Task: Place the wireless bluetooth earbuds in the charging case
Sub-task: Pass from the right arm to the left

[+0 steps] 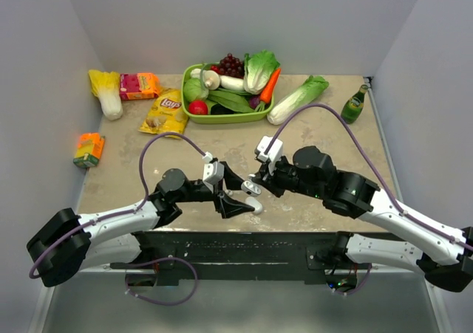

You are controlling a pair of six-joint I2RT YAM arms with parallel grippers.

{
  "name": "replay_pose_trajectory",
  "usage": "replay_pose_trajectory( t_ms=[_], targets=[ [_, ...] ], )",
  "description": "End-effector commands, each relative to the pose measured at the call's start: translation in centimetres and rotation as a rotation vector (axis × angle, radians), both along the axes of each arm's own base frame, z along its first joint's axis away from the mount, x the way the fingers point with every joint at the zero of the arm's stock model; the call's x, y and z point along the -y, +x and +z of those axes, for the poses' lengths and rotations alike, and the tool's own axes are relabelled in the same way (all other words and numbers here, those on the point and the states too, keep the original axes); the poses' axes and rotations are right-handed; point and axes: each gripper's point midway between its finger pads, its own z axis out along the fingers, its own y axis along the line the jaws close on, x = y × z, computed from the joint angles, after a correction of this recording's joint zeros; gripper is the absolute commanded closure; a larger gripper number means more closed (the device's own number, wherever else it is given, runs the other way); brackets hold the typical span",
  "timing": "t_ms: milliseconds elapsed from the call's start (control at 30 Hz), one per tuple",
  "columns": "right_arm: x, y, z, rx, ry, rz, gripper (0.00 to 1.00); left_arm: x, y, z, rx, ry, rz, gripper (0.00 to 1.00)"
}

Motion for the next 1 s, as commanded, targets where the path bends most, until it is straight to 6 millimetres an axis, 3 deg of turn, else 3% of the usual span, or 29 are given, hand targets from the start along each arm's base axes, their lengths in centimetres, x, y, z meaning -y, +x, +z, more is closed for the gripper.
replay_pose_trajectory(
  t_ms=[0, 267, 467, 733, 967],
  targets=[
    [-0.1, -0.1, 0.6, 0.022, 0.024, 0.004, 1.00, 0.2, -0.3, 2.5, 0.054, -0.059, -0.031, 0.32],
    [-0.5, -0.2, 0.4, 0.014, 0.031, 0.013, 1.00, 0.0, 0.2, 3.1, 0.067, -0.081, 0.005, 0.38],
    [-0.6, -0.1, 0.1, 0.012, 0.028, 0.015, 1.00, 0.1, 0.4, 3.3, 0.071, -0.096, 0.009, 0.51],
    [-0.6, -0.2, 0.3, 0.015, 0.036, 0.014, 1.00, 0.0, 0.6, 3.2, 0.062, -0.092, 0.018, 0.30],
    [-0.7, -0.1, 0.3, 0.014, 0.040, 0.014, 1.00, 0.1, 0.8, 3.2, 0.055, -0.097, 0.024, 0.36]
  ],
)
